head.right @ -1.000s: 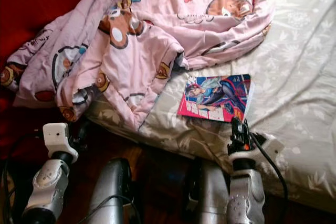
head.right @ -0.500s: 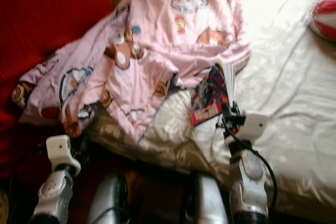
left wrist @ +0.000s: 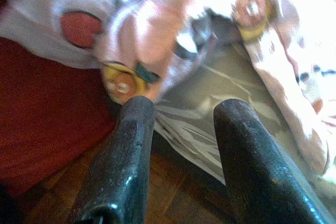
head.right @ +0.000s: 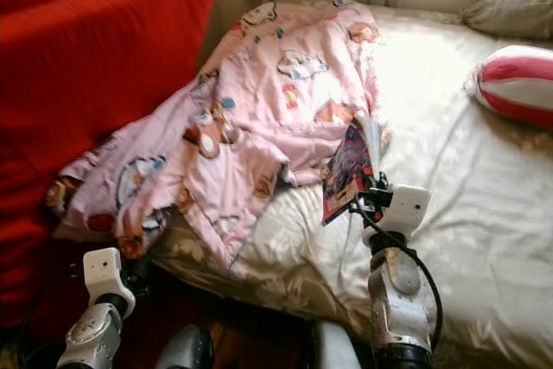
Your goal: Clean up the room
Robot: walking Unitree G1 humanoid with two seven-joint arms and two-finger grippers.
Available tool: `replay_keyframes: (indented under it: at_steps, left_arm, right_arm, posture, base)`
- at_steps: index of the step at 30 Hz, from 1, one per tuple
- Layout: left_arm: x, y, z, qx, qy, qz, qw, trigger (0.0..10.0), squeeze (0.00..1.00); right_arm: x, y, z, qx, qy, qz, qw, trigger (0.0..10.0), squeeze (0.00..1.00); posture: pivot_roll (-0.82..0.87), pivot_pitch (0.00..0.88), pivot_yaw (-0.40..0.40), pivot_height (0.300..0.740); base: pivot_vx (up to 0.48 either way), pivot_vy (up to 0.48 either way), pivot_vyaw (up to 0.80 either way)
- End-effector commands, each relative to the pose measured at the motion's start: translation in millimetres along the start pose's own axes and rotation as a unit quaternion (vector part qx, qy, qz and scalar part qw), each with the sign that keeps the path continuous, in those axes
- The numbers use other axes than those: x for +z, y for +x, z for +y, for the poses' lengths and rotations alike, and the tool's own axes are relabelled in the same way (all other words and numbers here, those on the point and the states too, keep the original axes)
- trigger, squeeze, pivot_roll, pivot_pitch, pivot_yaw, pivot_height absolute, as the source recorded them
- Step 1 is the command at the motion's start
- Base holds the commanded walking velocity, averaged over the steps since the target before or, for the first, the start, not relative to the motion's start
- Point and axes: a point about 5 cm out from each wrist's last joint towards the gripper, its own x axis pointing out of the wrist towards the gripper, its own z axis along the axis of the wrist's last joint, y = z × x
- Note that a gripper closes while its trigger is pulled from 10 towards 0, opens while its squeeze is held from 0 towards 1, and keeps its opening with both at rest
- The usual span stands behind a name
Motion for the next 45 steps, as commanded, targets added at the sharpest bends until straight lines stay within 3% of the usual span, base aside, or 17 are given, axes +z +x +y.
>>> replay_keyframes:
  at_steps: [1, 16, 23, 28, 34, 38, 45]
  left_arm:
    - [-10.8, -6.0, 13.3, 0.025, -0.008, 0.027, 0.999, 10.0, 0.00]
    - [-45.6, -20.2, 8.4, 0.027, -0.013, 0.117, 0.993, 10.0, 0.00]
    - [-63.4, -30.7, 9.3, 0.046, -0.023, 0.161, 0.986, 10.0, 0.00]
    - [-65.7, -32.9, 11.0, 0.054, -0.028, 0.163, 0.985, 10.0, 0.00]
    - [-73.4, -40.1, 14.5, 0.051, -0.017, 0.177, 0.983, 10.0, 0.00]
    - [-71.0, -38.1, 15.3, 0.047, -0.010, 0.177, 0.983, 10.0, 0.00]
    - [-65.6, -34.6, 18.8, 0.055, -0.014, 0.168, 0.984, 10.0, 0.00]
  right_arm:
    - [4.7, 4.0, 7.2, 0.011, -0.002, -0.016, 1.000, 10.0, 0.00]
    - [-7.5, 0.8, -2.0, -0.012, -0.001, 0.011, 1.000, 10.0, 0.00]
    - [-10.7, 2.8, 10.0, 0.003, 0.000, 0.014, 1.000, 10.0, 0.00]
    - [-14.0, 1.5, 11.3, 0.003, 0.002, 0.027, 1.000, 10.0, 0.00]
    - [-20.9, -3.2, 24.8, 0.023, 0.002, 0.039, 0.999, 10.0, 0.00]
    - [-20.5, -6.0, 41.5, 0.056, -0.006, 0.041, 0.998, 10.0, 0.00]
    - [-19.2, -6.1, 43.9, 0.031, -0.002, 0.045, 0.998, 10.0, 0.00]
  posture:
    - [0.03, 0.000, 0.004, 0.727]
    - [0.01, 0.000, 0.026, 0.740]
    - [-0.02, 0.000, 0.002, 0.740]
    - [0.01, 0.000, -0.022, 0.740]
    - [0.00, 0.000, 0.013, 0.740]
    - [-0.01, 0.000, 0.015, 0.740]
    - [0.00, 0.000, 0.016, 0.740]
  base:
    - [0.000, 0.000, 0.00]
    - [0.000, 0.000, 0.00]
    - [0.000, 0.000, 0.00]
    - [0.000, 0.000, -0.16]
    - [0.000, 0.000, -0.80]
    - [0.000, 0.000, -0.79]
    - [0.000, -0.200, -0.78]
